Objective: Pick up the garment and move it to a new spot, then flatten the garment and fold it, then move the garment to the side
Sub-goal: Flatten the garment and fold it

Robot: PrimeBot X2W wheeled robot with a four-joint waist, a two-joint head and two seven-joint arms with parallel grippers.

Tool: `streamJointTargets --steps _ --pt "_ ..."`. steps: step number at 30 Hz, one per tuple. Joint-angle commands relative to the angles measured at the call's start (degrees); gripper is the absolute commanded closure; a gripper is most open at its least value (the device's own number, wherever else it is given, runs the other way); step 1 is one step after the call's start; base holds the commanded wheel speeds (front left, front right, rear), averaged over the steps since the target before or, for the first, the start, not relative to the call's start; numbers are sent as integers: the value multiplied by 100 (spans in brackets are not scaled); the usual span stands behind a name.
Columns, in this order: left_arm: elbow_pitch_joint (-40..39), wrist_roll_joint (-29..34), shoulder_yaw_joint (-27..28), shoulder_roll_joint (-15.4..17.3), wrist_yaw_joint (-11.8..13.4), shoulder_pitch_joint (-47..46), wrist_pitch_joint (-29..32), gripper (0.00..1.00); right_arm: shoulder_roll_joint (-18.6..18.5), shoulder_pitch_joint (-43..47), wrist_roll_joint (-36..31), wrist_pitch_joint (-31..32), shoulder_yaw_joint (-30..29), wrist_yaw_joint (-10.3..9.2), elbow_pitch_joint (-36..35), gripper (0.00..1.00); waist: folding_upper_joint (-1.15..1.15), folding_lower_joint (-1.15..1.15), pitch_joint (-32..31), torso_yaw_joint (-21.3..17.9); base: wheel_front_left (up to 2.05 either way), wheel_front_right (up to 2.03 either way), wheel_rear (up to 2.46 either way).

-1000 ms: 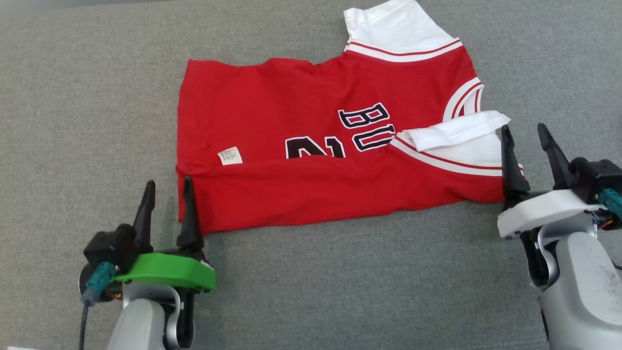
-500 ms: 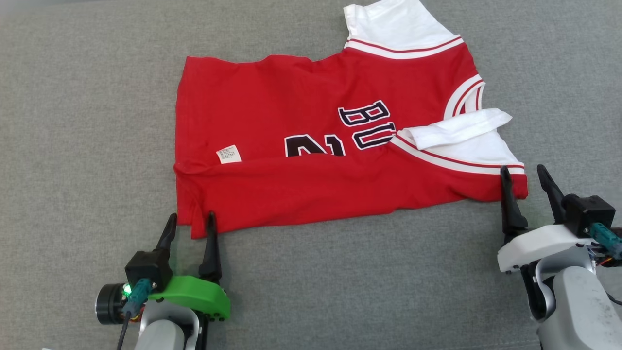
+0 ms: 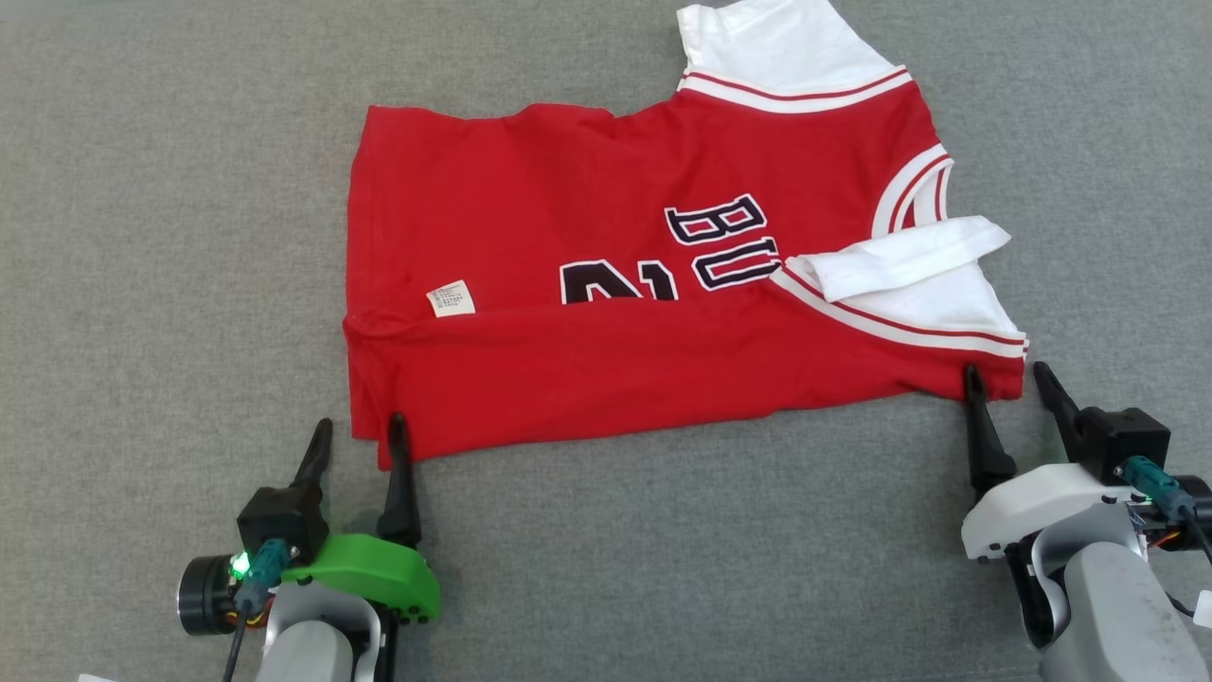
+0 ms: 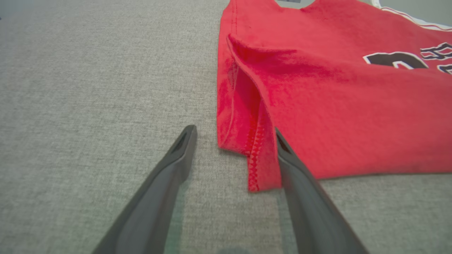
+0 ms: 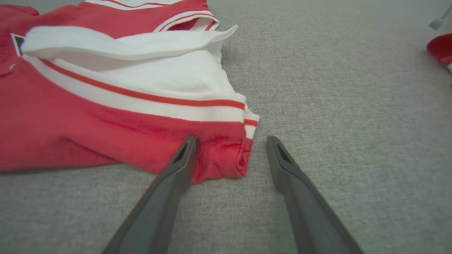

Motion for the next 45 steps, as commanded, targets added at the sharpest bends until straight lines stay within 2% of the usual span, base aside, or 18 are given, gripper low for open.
streamJointTargets --steps 1,2,3,15,16,17,18,19,20,27,31,39,45 --pt "45 -6 8 37 27 -55 -1 0 3 29 41 16 58 -10 156 42 0 0 -9 13 0 0 0" --pt "64 -5 9 37 37 -56 -1 0 5 25 82 17 89 -10 197 81 0 0 -15 18 0 0 0" --pt "84 -12 11 37 41 -57 -1 0 8 20 126 17 123 -10 233 100 0 0 -23 23 0 0 0" --pt "108 -53 15 38 -58 -21 -1 0 -5 -35 486 8 144 -10 -43 100 0 0 -61 47 0 0 0" --pt "135 -65 6 37 -66 -50 -1 16 -4 -46 499 8 146 -10 -55 100 0 0 -54 45 0 0 0" --pt "162 -75 2 37 -71 -74 -1 53 -5 -53 505 8 147 -10 -64 100 0 0 -50 44 0 0 0" --pt "194 -88 4 37 -78 -98 1 67 -5 -61 512 8 149 -10 -73 100 0 0 -46 43 0 0 0" --pt "225 -97 10 37 -78 -113 2 92 -4 -66 511 8 156 -10 -78 100 0 0 -42 40 0 0 0" --pt "255 -100 22 38 -76 -135 3 100 -4 -75 512 8 168 -10 -85 100 0 0 -39 36 0 0 0" --pt "542 -212 17 39 -268 -238 7 100 -12 -120 576 8 149 -10 -140 100 0 0 -65 22 0 0 0" --pt "288 -328 267 44 -375 -259 -1 100 -27 -115 670 7 52 -10 -271 100 0 0 -228 31 0 0 0" --pt "-232 -259 464 42 -615 99 -1 100 -164 175 981 7 87 -11 -386 100 0 0 -887 52 0 0 0" --pt "-79 -438 316 43 -678 767 -1 100 -279 910 1280 7 228 -11 -374 100 0 0 -1432 46 0 0 0"
